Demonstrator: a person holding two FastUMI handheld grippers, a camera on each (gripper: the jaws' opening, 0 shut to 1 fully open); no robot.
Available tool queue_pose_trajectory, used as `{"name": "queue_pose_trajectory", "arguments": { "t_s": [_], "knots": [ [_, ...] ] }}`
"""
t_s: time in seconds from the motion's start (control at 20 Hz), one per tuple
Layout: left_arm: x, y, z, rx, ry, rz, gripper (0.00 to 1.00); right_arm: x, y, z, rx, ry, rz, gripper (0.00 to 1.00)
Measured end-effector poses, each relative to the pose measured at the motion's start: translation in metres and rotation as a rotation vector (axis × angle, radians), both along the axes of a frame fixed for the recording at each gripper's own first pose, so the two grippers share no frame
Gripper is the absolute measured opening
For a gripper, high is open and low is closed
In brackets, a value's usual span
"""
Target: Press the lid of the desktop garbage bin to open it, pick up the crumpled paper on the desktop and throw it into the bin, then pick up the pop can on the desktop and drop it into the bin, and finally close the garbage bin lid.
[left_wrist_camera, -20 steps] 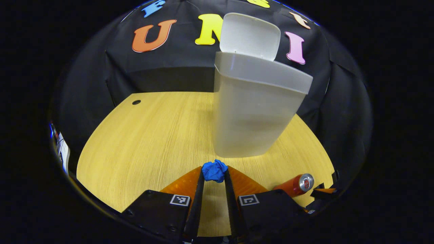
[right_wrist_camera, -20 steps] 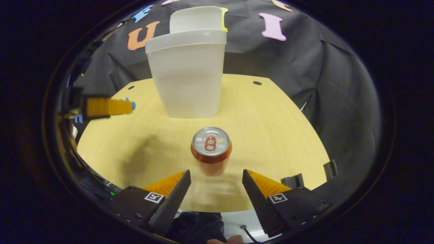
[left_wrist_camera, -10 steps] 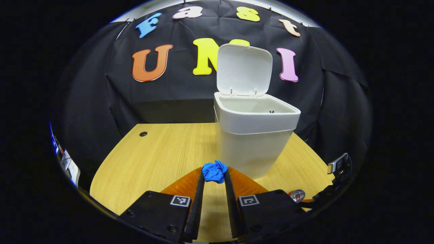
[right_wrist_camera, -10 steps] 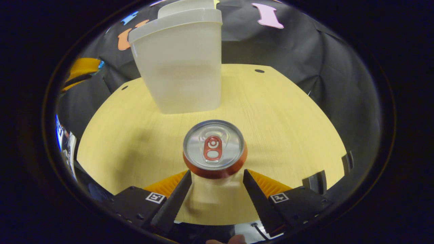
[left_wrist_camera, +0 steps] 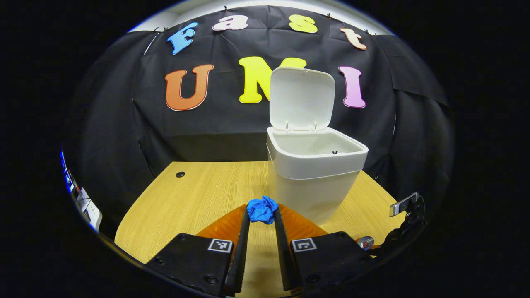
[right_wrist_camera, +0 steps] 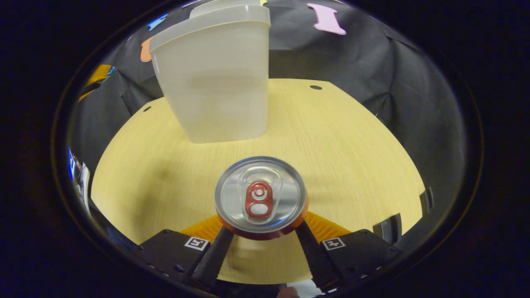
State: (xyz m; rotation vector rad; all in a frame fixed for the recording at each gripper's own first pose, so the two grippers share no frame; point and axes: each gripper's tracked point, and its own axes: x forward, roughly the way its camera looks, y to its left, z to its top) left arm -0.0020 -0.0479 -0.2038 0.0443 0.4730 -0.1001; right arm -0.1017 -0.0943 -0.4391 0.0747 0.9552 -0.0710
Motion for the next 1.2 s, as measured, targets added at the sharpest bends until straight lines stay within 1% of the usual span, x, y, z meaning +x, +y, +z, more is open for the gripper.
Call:
{"name": "queue_pose_trajectory", "arguments": {
  "t_s": [0.2, 0.3, 0.4, 0.5, 0.6, 0.75, 0.85, 0.9, 0.95, 1.0, 1.05, 1.1, 1.2],
  "knots": [
    [0.013, -0.004, 0.027, -0.014, -0.058, 0.0, 0.37, 0.005, -0.003, 0.026, -0.014, -0.025, 0.013, 0.82],
    [0.024, -0.009, 0.05, -0.026, -0.111, 0.003, 0.37, 0.008, -0.011, 0.043, -0.02, -0.04, 0.013, 0.82],
    [0.037, -0.021, 0.073, -0.034, -0.161, -0.011, 0.37, 0.013, -0.018, 0.063, -0.026, -0.064, 0.012, 0.82],
    [0.056, -0.036, 0.096, -0.051, -0.207, -0.027, 0.37, 0.021, -0.027, 0.085, -0.039, -0.101, 0.007, 0.82],
    [0.074, -0.05, 0.111, -0.084, -0.229, -0.029, 0.37, 0.029, -0.039, 0.112, -0.051, -0.153, -0.003, 0.82],
    [0.105, -0.064, 0.13, -0.087, -0.276, -0.031, 0.37, 0.039, -0.058, 0.143, -0.067, -0.215, -0.028, 0.82],
    [0.118, -0.077, 0.125, -0.083, -0.288, -0.039, 0.37, 0.043, -0.072, 0.157, -0.082, -0.242, -0.05, 0.82],
    [0.123, -0.083, 0.119, -0.084, -0.283, -0.042, 0.31, 0.044, -0.08, 0.162, -0.095, -0.251, -0.062, 0.82],
    [0.129, -0.087, 0.114, -0.082, -0.272, -0.043, 0.37, 0.046, -0.087, 0.165, -0.105, -0.262, -0.075, 0.82],
    [0.134, -0.09, 0.106, -0.077, -0.255, -0.042, 0.38, 0.046, -0.093, 0.168, -0.107, -0.268, -0.088, 0.82],
    [0.139, -0.095, 0.099, -0.081, -0.236, -0.045, 0.46, 0.046, -0.099, 0.168, -0.107, -0.268, -0.102, 0.82],
    [0.144, -0.097, 0.093, -0.083, -0.219, -0.044, 0.4, 0.046, -0.103, 0.169, -0.104, -0.267, -0.113, 0.82],
    [0.15, -0.101, 0.086, -0.085, -0.201, -0.042, 0.42, 0.047, -0.112, 0.171, -0.106, -0.268, -0.129, 0.82]
  ]
}}
